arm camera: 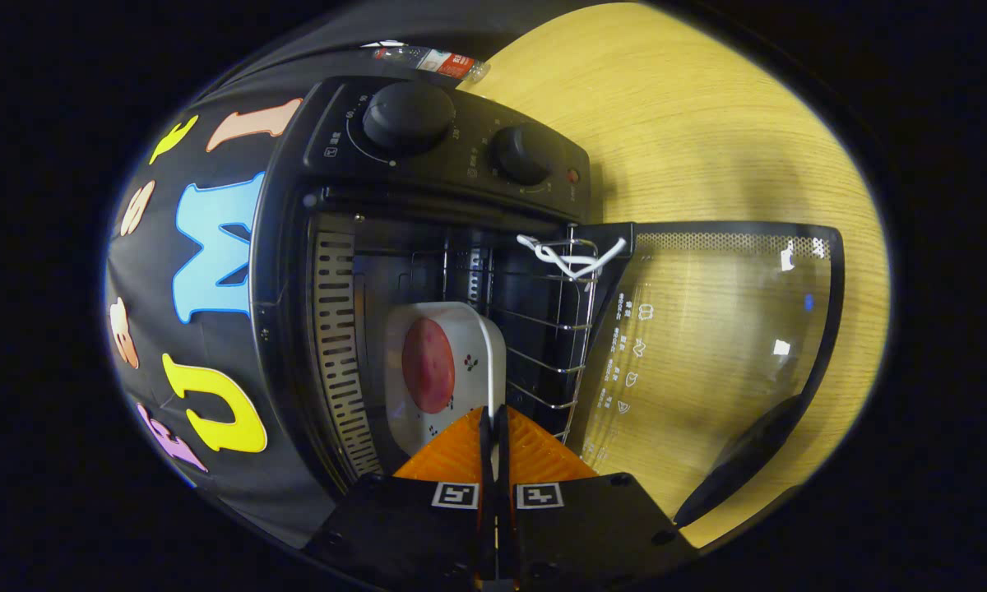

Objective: Open the toaster oven, put the food inside, and close the toaster oven door.

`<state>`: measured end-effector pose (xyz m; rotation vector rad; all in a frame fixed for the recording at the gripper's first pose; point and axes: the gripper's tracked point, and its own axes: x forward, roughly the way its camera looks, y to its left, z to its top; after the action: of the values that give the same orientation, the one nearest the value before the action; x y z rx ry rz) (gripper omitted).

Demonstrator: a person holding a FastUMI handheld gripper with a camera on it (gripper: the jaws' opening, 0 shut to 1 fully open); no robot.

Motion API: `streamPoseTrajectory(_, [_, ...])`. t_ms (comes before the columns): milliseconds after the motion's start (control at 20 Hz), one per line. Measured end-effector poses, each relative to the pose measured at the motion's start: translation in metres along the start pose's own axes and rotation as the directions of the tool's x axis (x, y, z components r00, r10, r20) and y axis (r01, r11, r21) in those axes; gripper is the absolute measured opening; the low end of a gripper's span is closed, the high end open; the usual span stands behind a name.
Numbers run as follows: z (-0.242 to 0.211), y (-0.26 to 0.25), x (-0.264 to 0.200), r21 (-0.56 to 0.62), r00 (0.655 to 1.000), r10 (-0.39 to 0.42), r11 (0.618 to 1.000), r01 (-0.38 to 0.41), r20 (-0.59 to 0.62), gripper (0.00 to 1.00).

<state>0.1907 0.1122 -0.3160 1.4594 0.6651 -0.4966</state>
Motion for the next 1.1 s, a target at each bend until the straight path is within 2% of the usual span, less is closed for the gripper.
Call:
streamPoseTrajectory(200, [-0.004, 0.006, -0.006, -0.011, 0.999, 0.031, 0.999, -0.031, -0.017, 0.10])
streamPoseTrajectory(300, [-0.010, 0.004, -0.015, -0.057, 0.998, 0.037, 0.998, -0.040, -0.044, 0.25])
streamPoseTrajectory(400, [-0.017, 0.005, -0.025, -0.112, 0.995, 0.061, 0.991, -0.069, -0.074, 0.33])
streamPoseTrajectory(550, [-0.029, 0.006, -0.045, -0.212, 0.988, 0.087, 0.971, -0.112, -0.125, 0.97])
streamPoseTrajectory(700, [-0.040, -0.003, -0.065, -0.382, 0.982, 0.080, 0.913, -0.142, -0.173, 0.97])
streamPoseTrajectory(850, [-0.049, -0.016, -0.083, -0.535, 0.977, 0.041, 0.832, -0.148, -0.207, 0.97])
streamPoseTrajectory(1100, [-0.058, -0.045, -0.103, -0.694, 0.970, -0.024, 0.703, -0.155, -0.241, 0.97])
